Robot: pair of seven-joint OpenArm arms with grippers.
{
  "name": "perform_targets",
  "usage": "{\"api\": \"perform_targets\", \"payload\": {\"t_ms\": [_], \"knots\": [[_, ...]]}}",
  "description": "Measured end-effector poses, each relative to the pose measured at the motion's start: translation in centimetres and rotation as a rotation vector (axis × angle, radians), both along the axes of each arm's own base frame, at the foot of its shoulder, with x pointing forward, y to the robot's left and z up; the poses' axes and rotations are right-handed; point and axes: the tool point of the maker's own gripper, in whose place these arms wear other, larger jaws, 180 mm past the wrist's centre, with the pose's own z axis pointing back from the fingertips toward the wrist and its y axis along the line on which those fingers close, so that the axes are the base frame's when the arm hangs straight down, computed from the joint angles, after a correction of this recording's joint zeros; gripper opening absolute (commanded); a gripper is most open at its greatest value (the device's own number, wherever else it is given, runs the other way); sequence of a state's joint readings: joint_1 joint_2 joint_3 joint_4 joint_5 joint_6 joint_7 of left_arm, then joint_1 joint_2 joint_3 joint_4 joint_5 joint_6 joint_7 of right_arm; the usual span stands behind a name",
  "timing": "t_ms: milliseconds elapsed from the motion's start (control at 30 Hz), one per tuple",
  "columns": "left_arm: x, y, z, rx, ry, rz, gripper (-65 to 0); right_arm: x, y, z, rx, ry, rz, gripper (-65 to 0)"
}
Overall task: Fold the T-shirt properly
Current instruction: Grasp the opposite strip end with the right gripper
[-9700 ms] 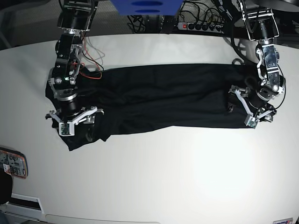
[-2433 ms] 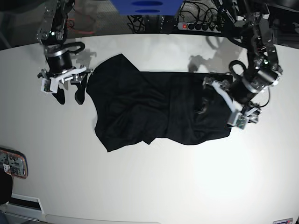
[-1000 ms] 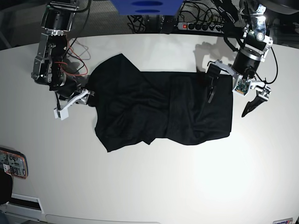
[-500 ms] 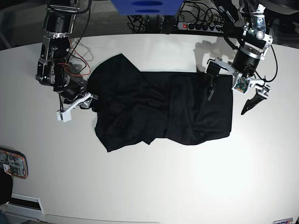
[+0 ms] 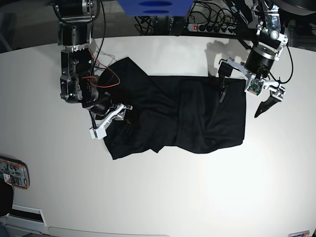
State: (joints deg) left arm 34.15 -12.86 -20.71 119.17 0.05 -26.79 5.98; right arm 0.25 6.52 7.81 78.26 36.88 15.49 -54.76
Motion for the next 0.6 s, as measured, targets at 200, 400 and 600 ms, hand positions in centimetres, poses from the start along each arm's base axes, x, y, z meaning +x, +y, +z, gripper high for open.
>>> {"api": "perform_targets", "payload": {"t_ms": [200, 400, 600], "knots": [[0.1, 0.1, 0.1, 0.001, -0.003, 0.002, 0.0, 0.0, 0.0, 0.1, -0.01, 0.003, 0.01, -33.1], [0.1, 0.1, 0.1, 0.001, -0.004, 0.001, 0.0, -0.6, -0.4, -0.8, -0.029, 0.041, 0.007, -65.0], [0.1, 0.1, 0.1, 0.001, -0.004, 0.002, 0.0, -0.6, -0.4, -0.9, -0.025, 0.046, 0.005, -65.0]]}}
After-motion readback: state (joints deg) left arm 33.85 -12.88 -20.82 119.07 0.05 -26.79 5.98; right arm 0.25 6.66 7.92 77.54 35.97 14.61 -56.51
